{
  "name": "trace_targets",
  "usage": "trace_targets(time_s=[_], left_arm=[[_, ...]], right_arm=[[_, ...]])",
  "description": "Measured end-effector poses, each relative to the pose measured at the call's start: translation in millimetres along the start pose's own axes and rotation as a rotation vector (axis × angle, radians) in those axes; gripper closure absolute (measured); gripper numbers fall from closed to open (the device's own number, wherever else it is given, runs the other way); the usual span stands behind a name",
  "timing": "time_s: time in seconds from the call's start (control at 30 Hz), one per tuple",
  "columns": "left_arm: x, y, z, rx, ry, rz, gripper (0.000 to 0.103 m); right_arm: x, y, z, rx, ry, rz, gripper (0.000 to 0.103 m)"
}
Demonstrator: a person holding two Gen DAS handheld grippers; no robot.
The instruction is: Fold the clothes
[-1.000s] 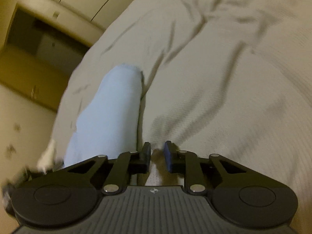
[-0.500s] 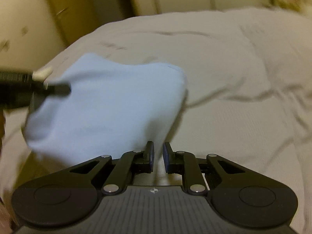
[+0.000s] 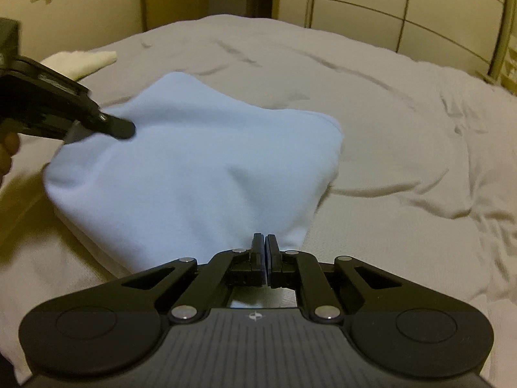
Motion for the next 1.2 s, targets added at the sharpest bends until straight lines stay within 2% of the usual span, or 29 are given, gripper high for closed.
trace_targets(time_s=[0.07,0.13,0.23,0.27,0.33,0.4,0.47,0.53,0.6,0.63,0.73,0.8,1.0,1.13,1.2], left_arm=[[-4,-2,3,0.003,-0.009,0.032,0.09],[-3,-1,21,0.046,0.039,0.018,0.084],[-4,-2,58,0.133,0.128,-0.015,0.085],[3,-6,70,0.154,0.134,-0.04,0.085],[19,-16,82,0.171,0.134,-0.098,0.085],[36,-28,83,0.171,0.127,-0.163,0.085],[52,-40,85,0.17,0.12,-0.228,0.084],[67,-53,85,0.166,0.118,-0.291,0.084],[58,-65,65,0.126,0.197,-0.31,0.086],[51,-70,56,0.101,0.217,-0.285,0.097],[41,-76,51,0.079,0.223,-0.23,0.099],[36,-75,60,0.082,0.23,-0.231,0.099],[56,-38,78,0.143,0.254,-0.348,0.096],[68,-5,56,0.149,0.271,-0.389,0.096],[63,4,37,0.114,0.311,-0.395,0.096]], right_arm=[[-3,-6,6,0.01,-0.011,0.015,0.092],[1,-5,12,0.039,0.002,-0.025,0.092],[29,-9,31,0.127,0.154,-0.325,0.089],[39,-11,38,0.159,0.212,-0.437,0.078],[60,-18,48,0.219,0.306,-0.635,0.065],[71,-24,61,0.267,0.333,-0.732,0.065],[68,-24,75,0.307,0.337,-0.716,0.065],[54,-25,77,0.293,0.337,-0.645,0.065],[36,-27,75,0.259,0.332,-0.56,0.065],[27,-30,71,0.234,0.318,-0.5,0.065],[10,-40,60,0.166,0.234,-0.329,0.066],[10,-35,66,0.156,0.222,-0.3,0.065],[29,-3,76,0.194,0.21,-0.304,0.065],[32,28,61,0.191,0.16,-0.284,0.065],[30,41,46,0.175,0.12,-0.3,0.065]])
Point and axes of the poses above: each gripper's, at about its wrist camera, not at the fingertips, and z roughly against the way its jaws point, x to its right, y to its top, the point moved 10 cm from there along -z, roughly the way its jaws point, and after that the axes turned 9 degrees about y, right-handed, at the moved point
